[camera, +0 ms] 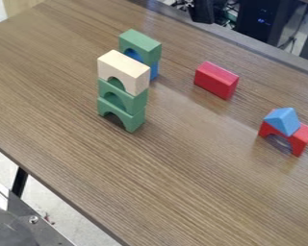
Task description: Put the white arch on the red rectangular object
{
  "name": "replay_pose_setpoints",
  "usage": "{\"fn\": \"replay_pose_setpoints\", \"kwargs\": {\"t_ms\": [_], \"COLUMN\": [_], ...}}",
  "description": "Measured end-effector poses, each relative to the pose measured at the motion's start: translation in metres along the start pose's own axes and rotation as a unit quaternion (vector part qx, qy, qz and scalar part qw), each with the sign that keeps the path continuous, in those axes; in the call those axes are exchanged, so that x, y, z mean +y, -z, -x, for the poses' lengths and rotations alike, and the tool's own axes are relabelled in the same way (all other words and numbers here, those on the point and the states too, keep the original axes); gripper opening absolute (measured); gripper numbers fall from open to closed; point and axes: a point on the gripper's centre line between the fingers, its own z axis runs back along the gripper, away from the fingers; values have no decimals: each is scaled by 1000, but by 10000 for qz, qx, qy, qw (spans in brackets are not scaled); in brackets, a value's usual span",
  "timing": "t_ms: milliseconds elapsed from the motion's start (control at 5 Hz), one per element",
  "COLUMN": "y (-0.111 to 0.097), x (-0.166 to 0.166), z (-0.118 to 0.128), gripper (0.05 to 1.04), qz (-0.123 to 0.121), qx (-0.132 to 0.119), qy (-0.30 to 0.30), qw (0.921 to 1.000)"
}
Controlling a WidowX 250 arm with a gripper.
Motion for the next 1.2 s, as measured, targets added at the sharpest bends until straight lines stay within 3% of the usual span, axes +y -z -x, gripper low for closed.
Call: {"fn": "replay_pose_setpoints", "kwargs": {"t_ms": [400, 800, 1000, 1200], "y": [13, -21, -26, -27], "x": [18, 36, 44, 53], "z": [-4, -15, -19, -30], "gripper": [999, 999, 999, 999], "qz": [-320, -181, -402, -713], "qx": [3, -133, -226, -848], "qy": [33, 248, 371, 348], "qw": [9995, 9994, 9982, 9932]}}
